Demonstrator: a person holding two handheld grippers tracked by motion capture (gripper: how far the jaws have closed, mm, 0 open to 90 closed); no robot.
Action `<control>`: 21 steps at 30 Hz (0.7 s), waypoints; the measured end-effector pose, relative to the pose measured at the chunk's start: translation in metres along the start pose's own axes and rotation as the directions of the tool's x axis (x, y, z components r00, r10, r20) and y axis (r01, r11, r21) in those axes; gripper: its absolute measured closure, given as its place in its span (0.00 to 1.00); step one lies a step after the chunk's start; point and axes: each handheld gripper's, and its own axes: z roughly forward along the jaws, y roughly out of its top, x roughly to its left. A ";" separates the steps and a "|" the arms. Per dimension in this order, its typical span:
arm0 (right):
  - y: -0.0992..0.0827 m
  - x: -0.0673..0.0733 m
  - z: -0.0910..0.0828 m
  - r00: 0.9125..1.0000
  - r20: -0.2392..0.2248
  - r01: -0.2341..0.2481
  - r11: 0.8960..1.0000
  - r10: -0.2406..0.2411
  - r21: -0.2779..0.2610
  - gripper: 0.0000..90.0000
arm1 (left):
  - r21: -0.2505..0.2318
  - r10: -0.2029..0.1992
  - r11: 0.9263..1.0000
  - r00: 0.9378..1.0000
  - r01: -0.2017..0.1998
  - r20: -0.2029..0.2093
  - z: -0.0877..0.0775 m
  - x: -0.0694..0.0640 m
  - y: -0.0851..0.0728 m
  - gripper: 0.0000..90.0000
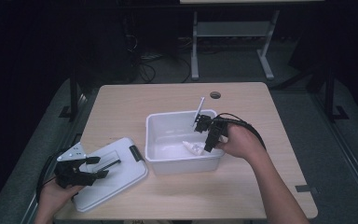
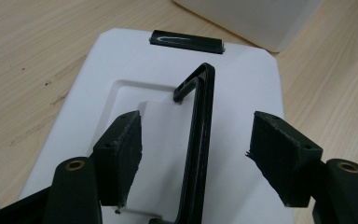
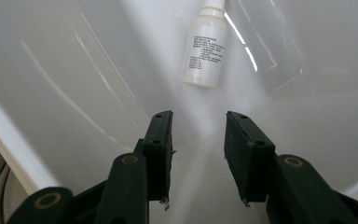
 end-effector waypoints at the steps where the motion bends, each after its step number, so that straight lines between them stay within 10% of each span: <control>1: -0.001 0.000 -0.002 1.000 -0.002 0.001 1.000 -0.001 -0.005 0.68 | 0.002 0.004 1.000 1.000 -0.004 0.001 0.000 0.000 0.000 0.37; 21: -0.007 0.010 -0.039 1.000 0.025 0.009 0.999 -0.008 -0.034 0.66 | 0.005 0.009 1.000 1.000 -0.009 -0.005 -0.001 0.000 0.000 0.37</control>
